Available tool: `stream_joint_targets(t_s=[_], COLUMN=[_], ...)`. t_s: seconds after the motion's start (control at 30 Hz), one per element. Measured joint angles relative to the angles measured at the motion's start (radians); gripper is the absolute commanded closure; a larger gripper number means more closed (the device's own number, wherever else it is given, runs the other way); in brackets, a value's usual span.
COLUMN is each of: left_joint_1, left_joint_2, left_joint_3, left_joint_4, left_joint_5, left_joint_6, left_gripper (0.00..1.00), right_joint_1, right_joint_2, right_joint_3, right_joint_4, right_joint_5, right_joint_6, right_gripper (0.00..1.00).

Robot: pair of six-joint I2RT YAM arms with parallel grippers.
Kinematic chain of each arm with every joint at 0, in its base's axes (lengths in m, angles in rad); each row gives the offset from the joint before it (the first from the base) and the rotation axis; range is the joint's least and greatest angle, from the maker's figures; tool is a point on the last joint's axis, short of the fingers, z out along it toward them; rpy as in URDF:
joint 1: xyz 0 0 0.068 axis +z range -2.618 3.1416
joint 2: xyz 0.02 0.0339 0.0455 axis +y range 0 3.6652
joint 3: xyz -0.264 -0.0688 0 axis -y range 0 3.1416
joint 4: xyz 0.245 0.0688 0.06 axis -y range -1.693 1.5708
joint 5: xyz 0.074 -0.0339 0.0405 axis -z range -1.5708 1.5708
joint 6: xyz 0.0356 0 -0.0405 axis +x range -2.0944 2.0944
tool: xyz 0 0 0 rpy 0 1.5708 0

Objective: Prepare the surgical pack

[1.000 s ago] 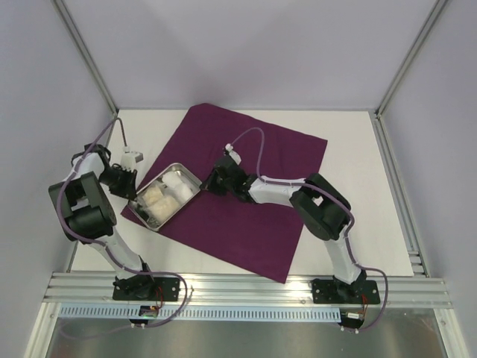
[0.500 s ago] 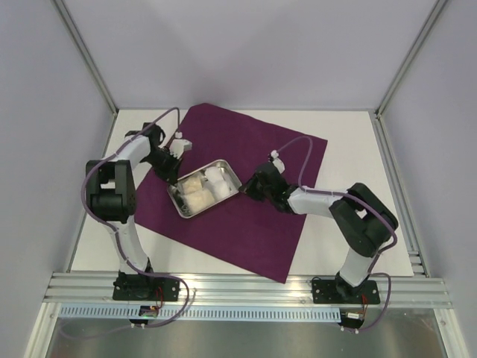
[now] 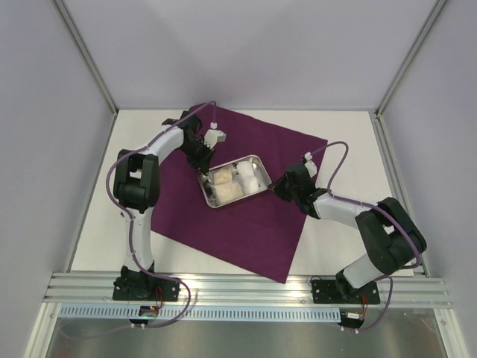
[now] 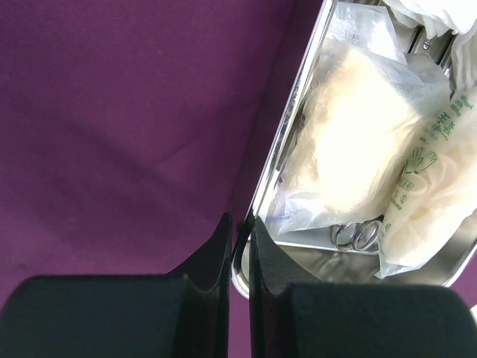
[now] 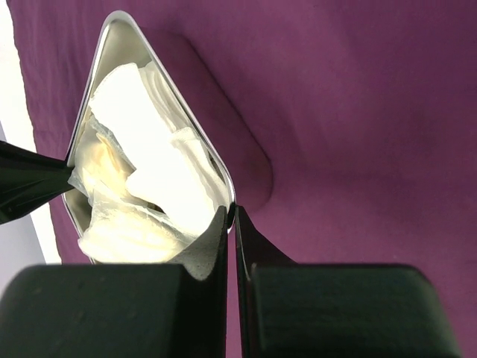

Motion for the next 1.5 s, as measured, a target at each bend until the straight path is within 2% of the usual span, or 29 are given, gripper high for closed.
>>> stream_joint_targets(t_s=[0.27,0.3,0.37,0.4,0.43,0.47,0.5,0.6,0.7,0.8,0.93,1.07,1.13,1.17,1.23,1.27,1.3,1.37,1.4,1.47,1.5], left_joint_1=[0.0,0.0,0.001,0.001,0.001,0.001,0.002,0.017,0.029,0.037,0.039,0.045,0.066,0.088,0.135,0.21,0.252,0.363,0.423,0.515,0.551], left_joint_2=[0.003,0.003,0.003,0.003,0.003,0.002,0.002,0.0,-0.02,-0.077,-0.186,-0.283,-0.327,-0.351,-0.392,-0.411,-0.425,-0.448,-0.45,-0.446,-0.443], left_joint_3=[0.005,0.005,0.005,0.005,0.005,0.005,0.003,0.002,0.002,0.002,0.002,-0.025,-0.071,-0.106,-0.176,-0.218,-0.253,-0.339,-0.376,-0.448,-0.483], left_joint_4=[-0.003,-0.004,-0.003,-0.003,-0.003,0.001,0.014,0.037,0.039,0.037,0.028,0.016,0.01,0.01,0.006,0.019,0.023,0.028,0.03,0.048,0.055], left_joint_5=[-0.005,-0.005,-0.006,-0.007,-0.01,-0.021,-0.045,-0.101,-0.142,-0.174,-0.165,-0.147,-0.141,-0.138,-0.151,-0.156,-0.164,-0.188,-0.201,-0.229,-0.244], left_joint_6=[-0.035,-0.039,-0.045,-0.047,-0.05,-0.063,-0.073,-0.092,-0.106,-0.114,-0.119,-0.125,-0.13,-0.133,-0.135,-0.135,-0.133,-0.124,-0.119,-0.108,-0.103], left_gripper=[0.99,0.94,0.88,0.77,0.7,0.64,0.58,0.5,0.43,0.38,0.39,0.39,0.34,0.27,0.23,0.21,0.14,0.12,0.08,0.07,0.07], right_joint_1=[-0.047,-0.048,-0.048,-0.048,-0.048,-0.048,-0.048,-0.053,-0.094,-0.216,-0.385,-0.513,-0.564,-0.584,-0.613,-0.623,-0.628,-0.629,-0.628,-0.624,-0.623], right_joint_2=[0.035,0.036,0.036,0.035,0.033,0.027,0.019,-0.006,-0.055,-0.124,-0.112,0.049,0.169,0.231,0.345,0.404,0.46,0.537,0.547,0.581,0.598], right_joint_3=[0.023,0.024,0.025,0.025,0.027,0.029,0.031,0.044,0.056,0.096,0.235,0.424,0.506,0.548,0.621,0.668,0.711,0.781,0.816,0.867,0.875], right_joint_4=[0.006,0.006,0.005,0.003,-0.002,-0.012,-0.032,-0.116,-0.192,-0.259,-0.322,-0.365,-0.385,-0.412,-0.451,-0.481,-0.502,-0.545,-0.551,-0.546,-0.54], right_joint_5=[-0.068,-0.071,-0.074,-0.074,-0.076,-0.078,-0.078,-0.076,-0.077,-0.098,-0.139,-0.158,-0.167,-0.169,-0.172,-0.174,-0.176,-0.186,-0.193,-0.216,-0.231], right_joint_6=[-0.038,-0.04,-0.044,-0.049,-0.054,-0.063,-0.074,-0.107,-0.153,-0.211,-0.309,-0.398,-0.435,-0.452,-0.483,-0.496,-0.509,-0.524,-0.532,-0.536,-0.535], right_gripper=[0.99,0.94,0.91,0.87,0.83,0.78,0.63,0.33,0.22,0.18,0.17,0.19,0.21,0.22,0.24,0.25,0.25,0.25,0.29,0.33,0.39])
